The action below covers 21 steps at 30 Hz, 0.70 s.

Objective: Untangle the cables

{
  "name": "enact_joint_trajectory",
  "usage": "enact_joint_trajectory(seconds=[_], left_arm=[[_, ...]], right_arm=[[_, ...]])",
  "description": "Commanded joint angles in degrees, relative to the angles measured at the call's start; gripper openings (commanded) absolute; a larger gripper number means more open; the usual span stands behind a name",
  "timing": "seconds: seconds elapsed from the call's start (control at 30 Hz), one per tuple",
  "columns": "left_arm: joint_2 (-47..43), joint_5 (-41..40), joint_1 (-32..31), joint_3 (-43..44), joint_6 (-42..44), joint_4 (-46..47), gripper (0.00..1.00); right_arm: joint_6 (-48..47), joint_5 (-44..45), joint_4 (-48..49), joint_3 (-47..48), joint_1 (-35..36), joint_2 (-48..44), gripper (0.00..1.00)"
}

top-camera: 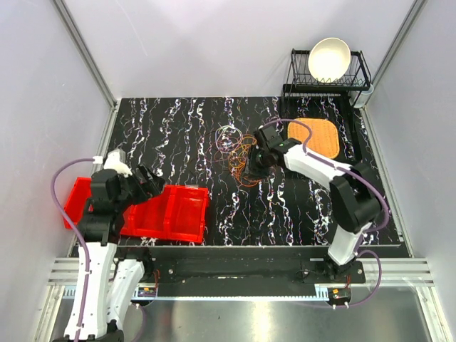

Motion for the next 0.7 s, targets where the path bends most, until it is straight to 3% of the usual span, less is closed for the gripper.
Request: enact_joint_trajectory(seconds=[0.0, 0.67], left_arm=[[-2.0, 4.4, -0.6, -1.7, 1.5, 2.9, 0.9], [-4.0, 0.4, -0.5, -1.7, 1.0, 2.8, 0.88]], right_arm=[[4.1, -4.7, 7.0, 0.9, -0.1, 3.8, 0.37], [7.7, -1.7, 11.8, 8.7, -2.8, 15.6, 0.38]])
